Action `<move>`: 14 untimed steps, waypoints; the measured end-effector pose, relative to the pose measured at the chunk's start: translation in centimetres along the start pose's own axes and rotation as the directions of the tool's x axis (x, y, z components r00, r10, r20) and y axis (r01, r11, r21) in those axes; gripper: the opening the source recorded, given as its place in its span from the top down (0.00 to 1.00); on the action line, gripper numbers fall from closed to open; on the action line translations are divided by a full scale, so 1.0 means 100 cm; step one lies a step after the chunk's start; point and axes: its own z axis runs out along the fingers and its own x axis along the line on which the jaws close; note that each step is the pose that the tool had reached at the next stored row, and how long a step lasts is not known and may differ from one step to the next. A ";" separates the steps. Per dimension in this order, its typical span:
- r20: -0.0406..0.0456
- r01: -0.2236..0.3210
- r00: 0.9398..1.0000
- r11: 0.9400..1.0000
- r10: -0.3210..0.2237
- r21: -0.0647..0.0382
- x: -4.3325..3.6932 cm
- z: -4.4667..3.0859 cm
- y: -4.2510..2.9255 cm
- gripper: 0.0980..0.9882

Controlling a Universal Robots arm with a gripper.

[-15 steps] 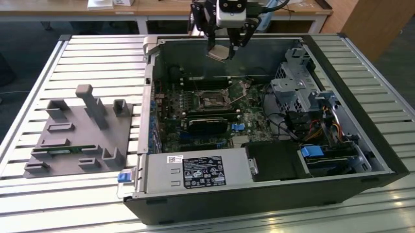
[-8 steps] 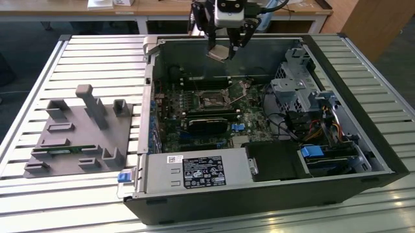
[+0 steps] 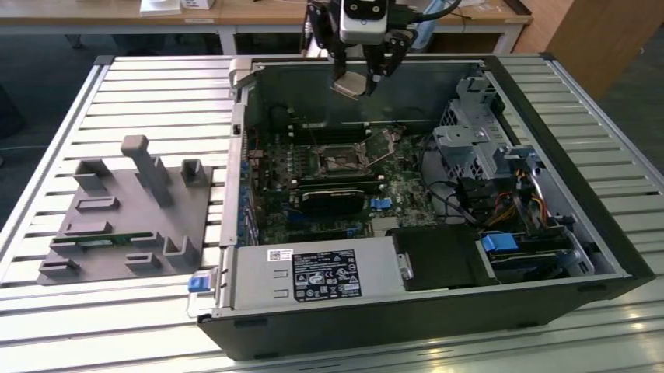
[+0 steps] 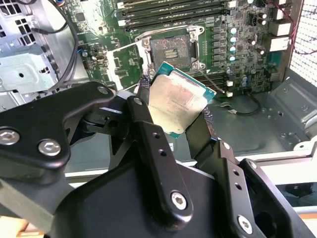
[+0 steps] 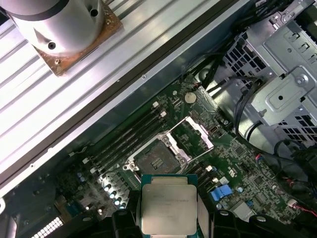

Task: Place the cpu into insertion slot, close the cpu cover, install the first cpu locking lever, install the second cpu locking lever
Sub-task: 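Place the cpu into insertion slot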

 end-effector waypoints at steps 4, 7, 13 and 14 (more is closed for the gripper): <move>0.002 -0.021 1.000 1.000 0.021 0.000 0.0000 0.0000 0.0000 0.50; 0.003 -0.036 0.999 0.999 0.036 -0.001 0.0000 0.0000 0.0000 0.50; 0.006 -0.066 0.998 0.998 0.066 -0.001 0.0000 0.0000 0.0000 0.50; 0.006 -0.072 0.997 0.997 0.072 -0.002 0.0000 0.0000 0.0000 0.50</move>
